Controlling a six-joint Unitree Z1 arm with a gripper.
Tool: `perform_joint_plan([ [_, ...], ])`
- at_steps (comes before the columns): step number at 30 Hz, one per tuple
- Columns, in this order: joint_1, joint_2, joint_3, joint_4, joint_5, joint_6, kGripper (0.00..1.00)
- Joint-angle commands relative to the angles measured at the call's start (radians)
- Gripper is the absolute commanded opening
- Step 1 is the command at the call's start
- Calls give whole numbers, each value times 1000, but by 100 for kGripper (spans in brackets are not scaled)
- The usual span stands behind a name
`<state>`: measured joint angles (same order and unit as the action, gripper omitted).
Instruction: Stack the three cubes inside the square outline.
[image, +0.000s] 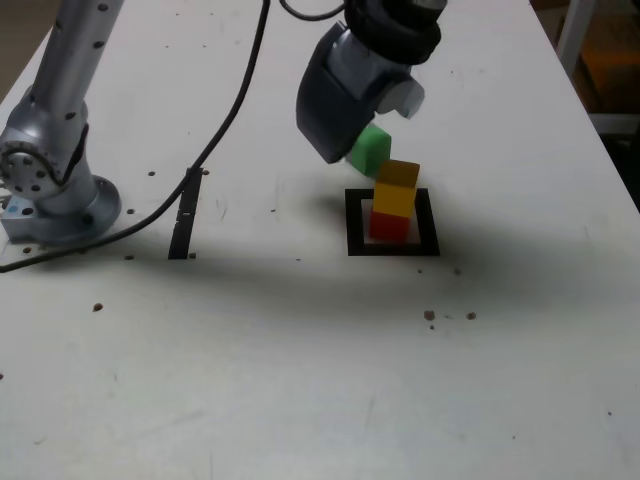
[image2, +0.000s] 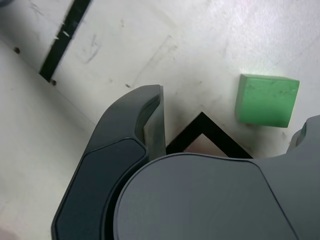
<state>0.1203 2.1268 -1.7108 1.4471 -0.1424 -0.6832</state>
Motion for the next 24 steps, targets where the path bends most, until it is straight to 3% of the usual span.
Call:
perform_joint_plan([
  [1, 22, 1, 25, -48, -14, 18, 99],
  [7, 90, 14, 67, -150, -28, 131, 99],
  [24, 167, 18, 130, -179, -52, 230, 98],
])
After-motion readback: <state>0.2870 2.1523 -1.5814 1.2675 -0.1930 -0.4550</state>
